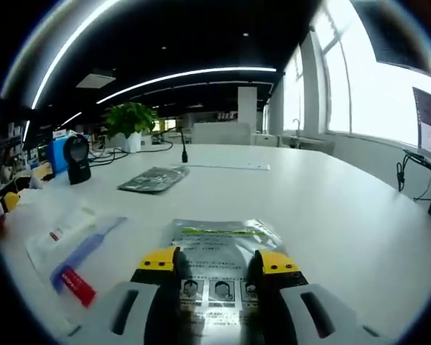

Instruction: Clip sheet goods on table flip sheet goods clip sheet goods scan sheet goods put sheet goods back to table

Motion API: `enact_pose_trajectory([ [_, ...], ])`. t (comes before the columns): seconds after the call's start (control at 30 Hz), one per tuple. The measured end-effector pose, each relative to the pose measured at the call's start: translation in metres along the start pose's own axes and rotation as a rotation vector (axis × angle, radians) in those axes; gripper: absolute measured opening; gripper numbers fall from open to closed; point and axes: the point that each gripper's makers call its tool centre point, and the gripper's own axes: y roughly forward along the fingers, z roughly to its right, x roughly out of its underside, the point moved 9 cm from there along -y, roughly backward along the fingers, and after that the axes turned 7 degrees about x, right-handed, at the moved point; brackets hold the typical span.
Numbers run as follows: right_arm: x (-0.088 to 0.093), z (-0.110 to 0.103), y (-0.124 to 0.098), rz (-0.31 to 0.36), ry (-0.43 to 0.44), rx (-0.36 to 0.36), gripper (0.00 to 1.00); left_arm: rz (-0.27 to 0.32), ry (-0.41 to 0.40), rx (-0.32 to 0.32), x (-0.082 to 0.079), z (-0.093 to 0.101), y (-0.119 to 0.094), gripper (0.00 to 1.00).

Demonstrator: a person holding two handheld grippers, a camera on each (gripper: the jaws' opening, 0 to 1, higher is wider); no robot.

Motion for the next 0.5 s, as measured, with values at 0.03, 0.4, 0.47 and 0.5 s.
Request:
enact_pose_trajectory([
  [0.03, 0.0005, -0.0013, -0.0009, 0.002, 0.004, 0.011, 0.37, 0.001, -0.001, 0.0, 0.0, 0.0, 0.0, 0.37],
  [0.4, 0.0008, -0.0075, -0.0056, 0.0, 0.012, 0.063, 0.36, 0.0, 0.003, 0.004, 0.0, 0.0005, -0.0002, 0.37],
  [0.47, 0.0013, -0.0083, -0.006, 0.004, 0.012, 0.063, 0.36, 0.0, 0.002, 0.001, 0.0, 0.0001, -0.0002, 0.37],
  [0.5, 0.0015, -0.0081, -0.0059, 0.006, 0.013, 0.063, 0.36, -0.001, 0.002, 0.0, 0.0, -0.0001, -0.0003, 0.37],
])
